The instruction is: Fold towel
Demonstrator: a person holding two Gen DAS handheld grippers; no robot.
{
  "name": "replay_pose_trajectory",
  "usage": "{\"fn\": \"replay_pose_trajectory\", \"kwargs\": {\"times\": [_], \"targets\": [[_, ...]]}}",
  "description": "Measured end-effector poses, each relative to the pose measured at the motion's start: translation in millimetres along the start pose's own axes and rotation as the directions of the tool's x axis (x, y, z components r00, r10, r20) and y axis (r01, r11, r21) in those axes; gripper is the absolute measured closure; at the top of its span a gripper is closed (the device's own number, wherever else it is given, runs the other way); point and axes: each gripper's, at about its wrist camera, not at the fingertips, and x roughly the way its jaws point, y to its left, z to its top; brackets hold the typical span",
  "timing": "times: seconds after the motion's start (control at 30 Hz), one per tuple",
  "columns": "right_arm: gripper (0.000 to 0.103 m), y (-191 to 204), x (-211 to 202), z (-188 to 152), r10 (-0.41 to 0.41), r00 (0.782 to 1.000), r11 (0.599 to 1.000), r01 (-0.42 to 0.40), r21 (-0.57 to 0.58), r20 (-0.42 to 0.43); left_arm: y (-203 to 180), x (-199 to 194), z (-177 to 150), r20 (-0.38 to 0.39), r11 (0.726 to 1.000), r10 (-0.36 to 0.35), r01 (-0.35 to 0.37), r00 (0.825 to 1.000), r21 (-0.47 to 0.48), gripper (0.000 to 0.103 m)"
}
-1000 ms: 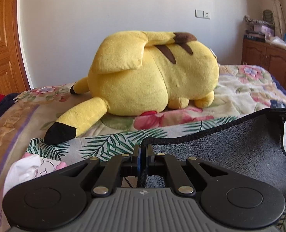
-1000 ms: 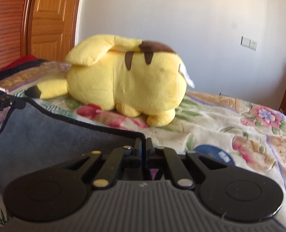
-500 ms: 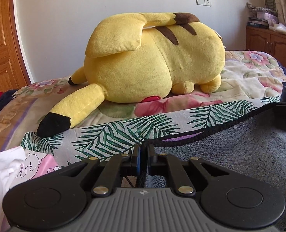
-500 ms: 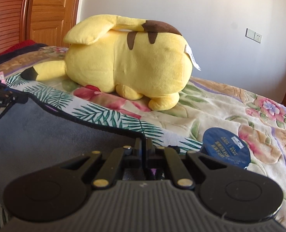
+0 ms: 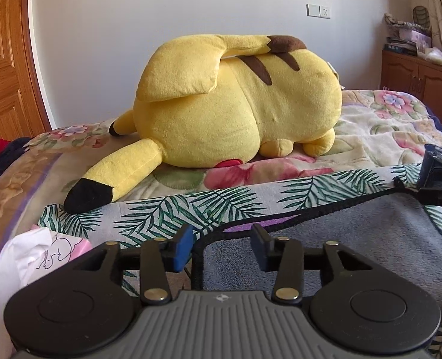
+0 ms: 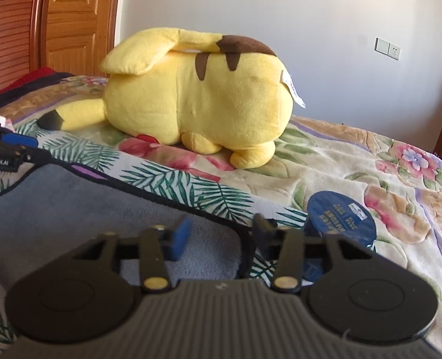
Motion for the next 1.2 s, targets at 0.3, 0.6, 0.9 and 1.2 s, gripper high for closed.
{"fn": "replay_pose_trajectory", "kwargs": {"times": [0.3,0.6,0.9,1.2], "targets": [[0.047,-2.0,-40.2,15.1,0.007,1.0,0.999,-0.007,0.051,0.004,-10.9,-46.6,19.9,0.036,1.0,0.007,-0.007,0.999,0.003,0.049],[0.037,-1.9,-86.9,31.3,0.013,1.0,0.995,-0.015,0.098,0.018,-16.9,-104.8,37.4,0.072,1.0,0.014,-0.013,0.997,-0.003,0.033],[0.008,2.9,-133.0,46.7,-0.001,0.999,0.994,-0.004,0.106,0.05,-14.5,-158.2,49.1,0.101,1.0,0.027,-0.026,0.995,-0.011,0.021],[0.0,12.5,-167.6,52.0,-0.012,0.998,0.996,0.007,0.087,0.057,-14.4,-198.1,55.9,0.116,1.0,0.005,-0.004,0.993,-0.006,0.017]]}}
